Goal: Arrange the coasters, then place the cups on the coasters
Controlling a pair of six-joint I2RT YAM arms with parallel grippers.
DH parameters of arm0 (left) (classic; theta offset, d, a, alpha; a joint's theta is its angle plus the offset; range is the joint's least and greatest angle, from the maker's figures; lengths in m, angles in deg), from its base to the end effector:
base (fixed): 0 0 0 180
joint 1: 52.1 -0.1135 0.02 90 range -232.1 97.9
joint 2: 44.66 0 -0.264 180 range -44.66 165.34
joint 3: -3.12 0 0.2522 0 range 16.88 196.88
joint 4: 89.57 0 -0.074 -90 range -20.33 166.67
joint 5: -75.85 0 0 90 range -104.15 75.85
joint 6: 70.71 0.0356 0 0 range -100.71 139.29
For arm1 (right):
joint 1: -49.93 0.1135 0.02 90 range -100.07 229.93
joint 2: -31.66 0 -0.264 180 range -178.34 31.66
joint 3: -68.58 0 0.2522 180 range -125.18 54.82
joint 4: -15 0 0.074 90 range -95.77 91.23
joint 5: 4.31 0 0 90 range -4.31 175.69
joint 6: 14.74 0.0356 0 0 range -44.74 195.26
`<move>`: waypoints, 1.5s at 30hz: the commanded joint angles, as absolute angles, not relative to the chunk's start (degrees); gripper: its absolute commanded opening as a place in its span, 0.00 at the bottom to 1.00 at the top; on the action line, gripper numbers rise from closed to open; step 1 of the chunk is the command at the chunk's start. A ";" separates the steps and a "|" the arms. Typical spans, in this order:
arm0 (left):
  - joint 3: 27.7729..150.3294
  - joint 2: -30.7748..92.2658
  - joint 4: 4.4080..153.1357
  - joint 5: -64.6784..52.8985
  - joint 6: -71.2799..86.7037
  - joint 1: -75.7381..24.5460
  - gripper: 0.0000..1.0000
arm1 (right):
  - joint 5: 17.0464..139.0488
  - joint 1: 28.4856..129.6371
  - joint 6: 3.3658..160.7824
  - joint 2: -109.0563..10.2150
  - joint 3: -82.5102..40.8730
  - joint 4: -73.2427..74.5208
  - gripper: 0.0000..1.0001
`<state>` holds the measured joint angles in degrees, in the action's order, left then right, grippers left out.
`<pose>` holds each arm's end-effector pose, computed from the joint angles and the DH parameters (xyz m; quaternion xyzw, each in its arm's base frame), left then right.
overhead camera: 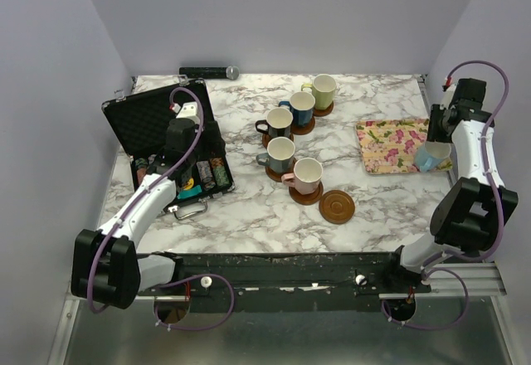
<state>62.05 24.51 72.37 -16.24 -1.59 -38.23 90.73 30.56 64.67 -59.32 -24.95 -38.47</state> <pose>0.2632 -0.0637 0.2635 -0.0618 0.8562 -0.1382 0.4940 0.3249 -0.1175 0.3037 0.0867 0.9376 -0.1264 0.3121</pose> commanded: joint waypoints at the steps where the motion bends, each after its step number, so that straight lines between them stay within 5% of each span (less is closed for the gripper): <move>1: 63.55 26.35 74.38 -16.26 -1.10 -38.56 0.99 | 83.41 30.34 57.33 -57.64 -23.15 -38.67 0.49; 18: 65.05 28.46 74.47 -15.38 -1.01 -38.56 0.99 | 79.89 30.16 52.94 -57.98 -16.73 -35.68 0.49; 34: 64.61 28.29 74.38 -15.65 -1.89 -38.56 0.99 | 74.88 30.25 57.93 -66.33 -25.86 -38.75 0.01; 45: 64.26 28.11 74.56 -15.56 -2.24 -38.65 0.99 | 81.55 30.77 78.04 -66.96 -25.52 -38.76 0.01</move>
<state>63.49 28.31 73.62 -16.11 -1.75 -38.23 79.10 30.47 67.42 -66.93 -26.26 -38.51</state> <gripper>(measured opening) 0.990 0.016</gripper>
